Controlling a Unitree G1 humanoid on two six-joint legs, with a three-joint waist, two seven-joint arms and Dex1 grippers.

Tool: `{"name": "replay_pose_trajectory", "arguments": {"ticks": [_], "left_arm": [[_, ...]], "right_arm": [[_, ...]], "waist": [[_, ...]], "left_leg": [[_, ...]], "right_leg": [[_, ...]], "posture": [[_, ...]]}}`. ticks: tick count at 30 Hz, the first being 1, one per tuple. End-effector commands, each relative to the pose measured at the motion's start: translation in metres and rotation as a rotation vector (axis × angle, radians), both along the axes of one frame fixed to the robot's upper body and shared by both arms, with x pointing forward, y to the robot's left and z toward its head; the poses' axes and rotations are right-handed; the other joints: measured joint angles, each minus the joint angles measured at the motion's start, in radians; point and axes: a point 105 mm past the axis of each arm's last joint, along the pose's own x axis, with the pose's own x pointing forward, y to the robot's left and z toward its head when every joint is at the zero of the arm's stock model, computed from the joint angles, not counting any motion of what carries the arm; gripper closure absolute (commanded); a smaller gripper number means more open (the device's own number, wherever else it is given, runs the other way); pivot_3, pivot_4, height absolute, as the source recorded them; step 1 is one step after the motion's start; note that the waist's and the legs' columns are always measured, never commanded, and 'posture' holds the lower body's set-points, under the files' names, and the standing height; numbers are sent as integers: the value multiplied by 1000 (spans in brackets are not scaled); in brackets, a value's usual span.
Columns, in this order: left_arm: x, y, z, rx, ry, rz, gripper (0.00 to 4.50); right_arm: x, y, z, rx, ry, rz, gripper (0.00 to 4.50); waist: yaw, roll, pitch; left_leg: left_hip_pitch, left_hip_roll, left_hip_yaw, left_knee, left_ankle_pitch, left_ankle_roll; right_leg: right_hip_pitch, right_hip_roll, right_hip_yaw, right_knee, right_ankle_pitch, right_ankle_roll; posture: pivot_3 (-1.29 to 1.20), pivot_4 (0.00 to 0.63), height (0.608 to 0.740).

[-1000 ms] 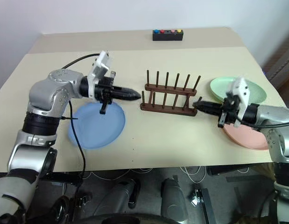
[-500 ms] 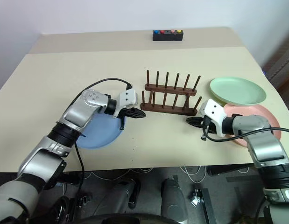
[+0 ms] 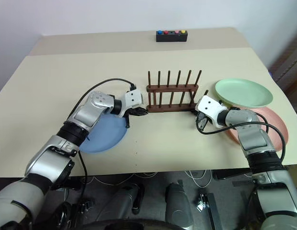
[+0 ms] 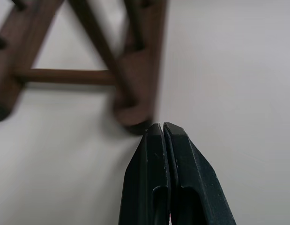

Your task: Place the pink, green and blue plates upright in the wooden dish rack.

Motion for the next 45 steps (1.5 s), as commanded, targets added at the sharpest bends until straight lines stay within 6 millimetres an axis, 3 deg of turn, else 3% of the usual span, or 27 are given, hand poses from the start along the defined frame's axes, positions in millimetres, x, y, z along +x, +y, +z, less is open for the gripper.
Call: {"name": "replay_pose_trajectory", "arguments": {"ticks": [1,12,17,23,27,36,40,45], "left_arm": [[13,1,22,-40,-90,30,4476],[20,5,26,-62,-98,49,4476],[22,9,32,-75,-102,60,4476],[26,26,48,-134,-88,105,4476],[31,49,59,-128,-126,153,4476],[36,68,84,-161,-176,208,4476],[37,76,92,-165,-195,224,4476],[37,77,93,-169,-199,229,4476]], "right_arm": [[10,8,14,-9,-76,24,4500],[24,10,19,-29,-139,31,4500],[18,19,18,22,-114,73,4500],[-2,41,20,121,-20,185,4500],[7,60,23,145,-89,178,4500],[2,100,4,129,-109,253,4500],[11,119,2,87,-203,241,4500],[28,120,12,92,-291,149,4500]], "waist": [[-3,0,0],[-5,0,0],[-4,0,0],[-7,0,0],[-11,0,0],[-4,0,0],[-9,0,0],[-10,0,0]], "left_leg": [[0,0,0,0,0,0],[0,0,0,0,1,-2],[0,0,0,0,2,-3],[0,0,0,0,1,-2],[0,0,0,0,1,-2],[0,0,0,0,2,-3],[0,0,0,0,2,-3],[0,0,0,0,3,-4]], "right_leg": [[0,0,0,0,0,0],[0,0,0,1,0,0],[0,0,0,1,0,0],[0,0,0,1,0,0],[0,1,0,2,0,0],[-1,1,1,2,1,1],[-1,1,1,2,1,1],[-2,1,2,3,1,0]], "posture": [[0,150,740],[0,150,740],[0,150,740],[0,150,740],[0,150,740],[0,150,740],[0,150,740],[0,150,740]]}}
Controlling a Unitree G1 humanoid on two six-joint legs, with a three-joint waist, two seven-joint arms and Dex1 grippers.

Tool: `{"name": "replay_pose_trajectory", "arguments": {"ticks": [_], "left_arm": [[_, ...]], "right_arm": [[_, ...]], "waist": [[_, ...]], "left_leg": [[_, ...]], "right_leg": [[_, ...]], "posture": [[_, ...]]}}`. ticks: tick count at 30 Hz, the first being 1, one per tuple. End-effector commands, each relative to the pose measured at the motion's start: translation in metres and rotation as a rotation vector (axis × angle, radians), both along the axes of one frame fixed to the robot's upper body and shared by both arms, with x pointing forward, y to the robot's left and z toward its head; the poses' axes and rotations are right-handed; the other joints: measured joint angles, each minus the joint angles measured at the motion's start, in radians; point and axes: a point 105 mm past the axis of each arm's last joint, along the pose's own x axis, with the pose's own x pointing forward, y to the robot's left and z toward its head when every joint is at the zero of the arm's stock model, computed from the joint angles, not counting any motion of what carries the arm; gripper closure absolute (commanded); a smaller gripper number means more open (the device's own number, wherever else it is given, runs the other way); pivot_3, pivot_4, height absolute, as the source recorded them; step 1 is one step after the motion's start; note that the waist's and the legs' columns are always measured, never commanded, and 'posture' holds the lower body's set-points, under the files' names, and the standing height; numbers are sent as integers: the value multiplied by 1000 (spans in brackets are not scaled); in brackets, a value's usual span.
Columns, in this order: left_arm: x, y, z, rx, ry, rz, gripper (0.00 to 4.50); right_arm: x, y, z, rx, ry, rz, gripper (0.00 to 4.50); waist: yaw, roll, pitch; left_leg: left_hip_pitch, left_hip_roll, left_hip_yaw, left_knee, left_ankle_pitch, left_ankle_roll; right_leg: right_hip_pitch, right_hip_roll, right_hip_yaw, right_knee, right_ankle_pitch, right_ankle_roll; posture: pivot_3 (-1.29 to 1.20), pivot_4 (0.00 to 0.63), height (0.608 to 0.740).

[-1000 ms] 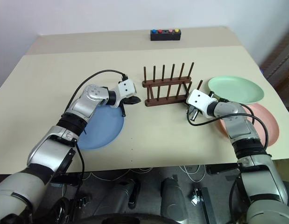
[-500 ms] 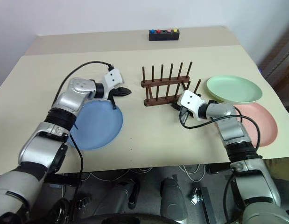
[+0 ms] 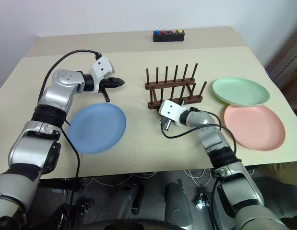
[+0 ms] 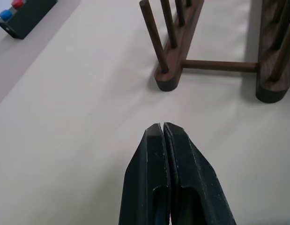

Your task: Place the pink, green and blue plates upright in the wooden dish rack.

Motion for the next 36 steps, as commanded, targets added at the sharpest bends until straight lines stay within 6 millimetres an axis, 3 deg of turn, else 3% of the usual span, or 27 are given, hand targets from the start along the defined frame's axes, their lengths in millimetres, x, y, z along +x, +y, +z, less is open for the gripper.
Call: {"name": "replay_pose_trajectory", "arguments": {"ticks": [1,9,16,20,23,24,27,30,33,34,35,36], "left_arm": [[1,2,23,-28,-67,1,4476],[0,2,25,-33,-70,-2,4476],[0,4,26,-49,-72,5,4476],[-12,-3,38,-216,-28,-67,4476],[-34,-3,48,-345,20,-162,4476],[-39,2,50,-399,71,-164,4235],[-72,10,57,-492,204,-282,3301],[-79,16,71,-562,183,-281,1761],[-88,20,72,-586,220,-291,295],[-91,22,73,-593,217,-297,0],[-94,23,74,-603,209,-302,0],[-94,26,77,-623,198,-293,0]], "right_arm": [[14,-1,23,9,-121,-51,4500],[9,6,27,69,-87,-15,4500],[3,-22,19,-49,-48,-2,4500],[-6,-30,44,116,-5,8,4500],[-27,-32,65,253,59,79,4500],[-34,-36,73,311,92,100,4500],[-52,-52,103,532,227,148,3789],[-57,-69,131,585,204,138,2337],[-54,-85,159,633,146,95,872],[-55,-88,163,630,144,88,345],[-55,-90,165,627,147,85,58],[-57,-91,167,618,145,82,58]], "waist": [[2,0,0],[2,0,0],[2,0,0],[0,0,0],[-2,0,0],[-2,0,0],[-13,0,0],[-10,0,0],[-12,0,0],[-13,1,0],[-13,1,0],[-12,1,0]], "left_leg": [[0,0,0,0,0,0],[0,0,0,0,0,0],[0,0,0,0,0,0],[0,0,0,0,0,0],[0,0,0,0,0,0],[0,0,0,0,0,0],[0,0,0,0,-2,3],[0,1,-1,0,-4,6],[0,1,-1,0,-4,6],[0,1,-1,0,-4,6],[0,1,-1,0,-4,6],[0,1,-1,-1,-4,6]], "right_leg": [[0,0,0,0,0,0],[0,0,0,0,0,0],[0,0,0,0,0,0],[0,0,1,0,0,0],[0,0,1,-1,0,0],[0,0,1,-1,0,0],[0,0,1,0,0,0],[1,0,1,-1,0,-1],[1,0,1,-1,0,-1],[1,0,1,-1,0,-1],[1,0,1,-1,0,-1],[1,0,1,-1,0,-1]], "posture": [[0,150,740],[0,150,740],[0,150,740],[0,150,740],[0,150,740],[0,150,740],[0,150,740],[0,150,740],[0,150,740],[0,150,740],[0,150,740],[0,150,740]]}}
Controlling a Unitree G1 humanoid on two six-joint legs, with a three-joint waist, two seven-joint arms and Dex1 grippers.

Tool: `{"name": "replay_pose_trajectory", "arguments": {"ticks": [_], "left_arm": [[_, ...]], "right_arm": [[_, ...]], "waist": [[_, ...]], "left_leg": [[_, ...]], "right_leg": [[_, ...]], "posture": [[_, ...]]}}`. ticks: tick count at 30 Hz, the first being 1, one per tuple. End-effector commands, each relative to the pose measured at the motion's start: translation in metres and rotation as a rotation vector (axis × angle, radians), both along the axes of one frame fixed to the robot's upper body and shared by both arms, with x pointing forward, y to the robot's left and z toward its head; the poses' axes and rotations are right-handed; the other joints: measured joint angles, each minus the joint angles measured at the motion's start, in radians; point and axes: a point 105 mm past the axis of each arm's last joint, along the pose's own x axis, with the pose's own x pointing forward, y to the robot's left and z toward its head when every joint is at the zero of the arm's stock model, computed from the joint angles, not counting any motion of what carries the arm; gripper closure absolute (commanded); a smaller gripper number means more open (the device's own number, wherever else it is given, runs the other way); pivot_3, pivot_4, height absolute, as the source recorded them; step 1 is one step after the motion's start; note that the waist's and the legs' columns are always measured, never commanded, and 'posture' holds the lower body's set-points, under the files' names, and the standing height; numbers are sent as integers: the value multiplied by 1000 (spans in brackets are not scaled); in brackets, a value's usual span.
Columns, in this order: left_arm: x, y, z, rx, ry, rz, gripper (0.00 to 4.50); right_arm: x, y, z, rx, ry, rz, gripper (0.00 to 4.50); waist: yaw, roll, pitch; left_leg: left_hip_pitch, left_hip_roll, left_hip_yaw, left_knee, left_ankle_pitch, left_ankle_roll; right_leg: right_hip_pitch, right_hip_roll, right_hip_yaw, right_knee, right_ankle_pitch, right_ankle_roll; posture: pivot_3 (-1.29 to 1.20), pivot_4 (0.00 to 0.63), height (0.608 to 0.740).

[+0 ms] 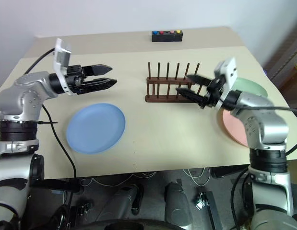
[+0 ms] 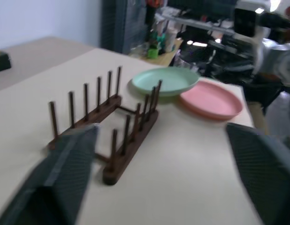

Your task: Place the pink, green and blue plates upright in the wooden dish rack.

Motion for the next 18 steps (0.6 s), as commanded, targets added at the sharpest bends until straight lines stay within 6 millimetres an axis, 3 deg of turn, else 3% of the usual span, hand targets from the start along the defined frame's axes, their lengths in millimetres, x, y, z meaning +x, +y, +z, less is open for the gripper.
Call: {"name": "replay_pose_trajectory", "arguments": {"ticks": [1,7,11,18], "left_arm": [[-8,11,15,-69,-38,20,0],[-13,13,3,-9,-63,52,0],[-39,5,-13,33,0,-109,0],[-47,-3,-39,133,-88,-172,0]], "right_arm": [[-8,-6,22,-8,-59,-9,58],[-13,-27,3,-155,77,-99,58],[-30,-56,-31,-299,244,-212,58],[-58,-93,-59,-397,411,-362,58]], "waist": [[1,0,0],[13,0,0],[26,0,0],[31,0,0]], "left_leg": [[0,0,0,0,0,0],[0,0,1,0,0,1],[-1,0,3,0,-1,1],[-1,1,5,1,-2,3]], "right_leg": [[0,0,0,0,0,0],[0,0,1,-1,0,0],[0,-1,2,-2,0,0],[0,-2,3,-3,0,0]], "posture": [[0,150,740],[0,150,740],[0,150,740],[0,150,740]]}}
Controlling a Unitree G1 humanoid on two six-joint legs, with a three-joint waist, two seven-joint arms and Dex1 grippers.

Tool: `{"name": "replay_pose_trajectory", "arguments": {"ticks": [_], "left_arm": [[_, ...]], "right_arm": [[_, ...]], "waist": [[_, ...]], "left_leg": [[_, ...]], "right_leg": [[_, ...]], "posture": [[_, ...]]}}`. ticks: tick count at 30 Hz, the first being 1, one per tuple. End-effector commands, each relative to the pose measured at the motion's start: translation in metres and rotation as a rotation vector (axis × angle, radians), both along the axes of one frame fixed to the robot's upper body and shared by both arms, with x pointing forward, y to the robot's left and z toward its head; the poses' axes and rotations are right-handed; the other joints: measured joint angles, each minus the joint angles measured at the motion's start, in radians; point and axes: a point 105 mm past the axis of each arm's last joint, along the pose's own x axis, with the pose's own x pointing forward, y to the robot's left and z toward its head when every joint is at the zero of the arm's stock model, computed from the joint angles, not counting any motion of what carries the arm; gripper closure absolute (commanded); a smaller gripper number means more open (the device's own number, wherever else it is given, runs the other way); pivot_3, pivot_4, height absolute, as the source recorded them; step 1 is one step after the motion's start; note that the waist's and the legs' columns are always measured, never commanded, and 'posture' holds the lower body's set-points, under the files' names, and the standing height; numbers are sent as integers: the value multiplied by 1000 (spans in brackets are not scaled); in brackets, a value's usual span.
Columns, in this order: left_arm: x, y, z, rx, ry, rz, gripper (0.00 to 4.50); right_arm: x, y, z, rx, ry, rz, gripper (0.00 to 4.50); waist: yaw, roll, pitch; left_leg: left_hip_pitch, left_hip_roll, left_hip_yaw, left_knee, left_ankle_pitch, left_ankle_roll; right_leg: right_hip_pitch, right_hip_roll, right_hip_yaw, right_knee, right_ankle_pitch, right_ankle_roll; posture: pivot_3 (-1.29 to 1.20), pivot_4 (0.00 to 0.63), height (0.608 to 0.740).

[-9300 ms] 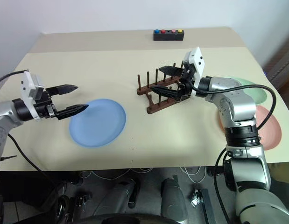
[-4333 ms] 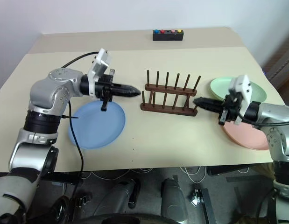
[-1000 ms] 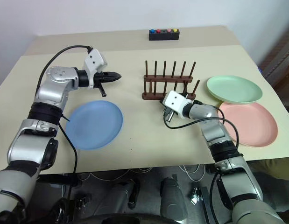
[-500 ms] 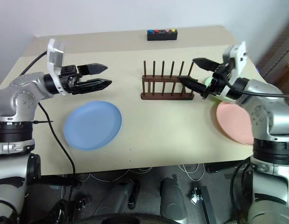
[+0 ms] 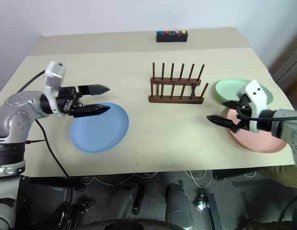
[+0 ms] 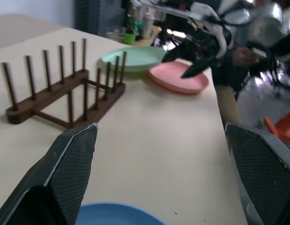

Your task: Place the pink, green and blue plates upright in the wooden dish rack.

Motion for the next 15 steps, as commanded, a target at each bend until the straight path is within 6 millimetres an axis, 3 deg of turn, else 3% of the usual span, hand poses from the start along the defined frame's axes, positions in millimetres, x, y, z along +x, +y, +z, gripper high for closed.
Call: {"name": "replay_pose_trajectory", "arguments": {"ticks": [1,11,14,15], "left_arm": [[-3,-8,-1,46,-118,-40,0],[3,-31,-10,75,-233,-108,0],[1,-33,-10,71,-235,-119,0],[0,-33,-9,66,-234,-119,0]], "right_arm": [[-11,-6,12,-62,-33,-35,58],[-33,-30,-36,-204,128,-149,58],[-34,-45,-53,-304,160,-178,904],[-32,-48,-52,-292,153,-192,1445]], "waist": [[-1,0,0],[1,0,0],[5,0,0],[5,0,0]], "left_leg": [[0,0,0,0,0,0],[0,2,3,0,-1,2],[0,2,3,0,-1,2],[0,2,3,0,-1,2]], "right_leg": [[0,0,0,0,0,0],[2,1,1,-6,0,0],[2,1,1,-7,0,0],[2,1,1,-8,0,0]], "posture": [[0,150,740],[0,150,740],[0,150,740],[0,150,740]]}}
